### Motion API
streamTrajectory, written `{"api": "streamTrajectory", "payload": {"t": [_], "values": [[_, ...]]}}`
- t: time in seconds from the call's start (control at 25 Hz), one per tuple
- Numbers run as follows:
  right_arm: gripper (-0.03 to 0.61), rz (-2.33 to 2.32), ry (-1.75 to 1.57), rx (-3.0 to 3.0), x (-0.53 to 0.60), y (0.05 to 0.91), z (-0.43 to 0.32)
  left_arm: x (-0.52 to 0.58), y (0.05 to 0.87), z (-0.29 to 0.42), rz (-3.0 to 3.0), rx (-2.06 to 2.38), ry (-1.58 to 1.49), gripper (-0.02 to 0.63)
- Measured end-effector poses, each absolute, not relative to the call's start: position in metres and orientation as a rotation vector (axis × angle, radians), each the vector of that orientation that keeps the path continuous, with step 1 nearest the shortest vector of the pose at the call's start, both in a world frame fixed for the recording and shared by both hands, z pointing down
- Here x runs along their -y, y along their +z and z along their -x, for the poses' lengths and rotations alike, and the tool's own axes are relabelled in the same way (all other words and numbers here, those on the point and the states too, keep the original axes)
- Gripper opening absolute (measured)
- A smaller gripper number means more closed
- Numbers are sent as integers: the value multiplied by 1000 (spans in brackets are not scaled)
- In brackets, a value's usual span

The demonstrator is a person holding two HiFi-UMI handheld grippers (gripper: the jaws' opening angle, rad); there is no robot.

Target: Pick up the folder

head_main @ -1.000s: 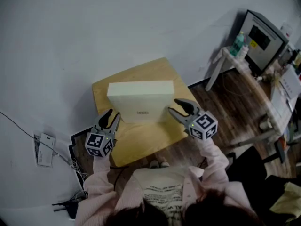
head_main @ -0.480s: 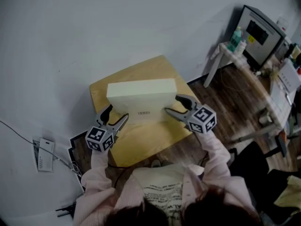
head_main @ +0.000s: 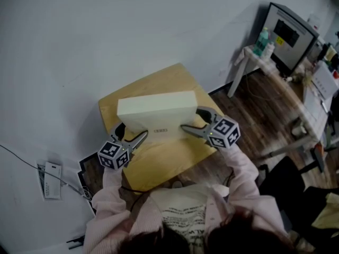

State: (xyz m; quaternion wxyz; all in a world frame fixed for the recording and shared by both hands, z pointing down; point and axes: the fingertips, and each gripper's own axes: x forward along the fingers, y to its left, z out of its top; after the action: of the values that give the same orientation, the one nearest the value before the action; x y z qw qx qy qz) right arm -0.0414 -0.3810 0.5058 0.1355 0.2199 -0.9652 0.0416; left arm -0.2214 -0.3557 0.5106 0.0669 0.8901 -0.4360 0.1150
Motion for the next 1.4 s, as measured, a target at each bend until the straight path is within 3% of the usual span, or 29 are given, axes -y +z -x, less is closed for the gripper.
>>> {"api": "streamTrajectory", "payload": {"t": [1.4], "values": [[327,-620,74,2821,380,495,49,357,501,211,-2685,1326,293,414]]}}
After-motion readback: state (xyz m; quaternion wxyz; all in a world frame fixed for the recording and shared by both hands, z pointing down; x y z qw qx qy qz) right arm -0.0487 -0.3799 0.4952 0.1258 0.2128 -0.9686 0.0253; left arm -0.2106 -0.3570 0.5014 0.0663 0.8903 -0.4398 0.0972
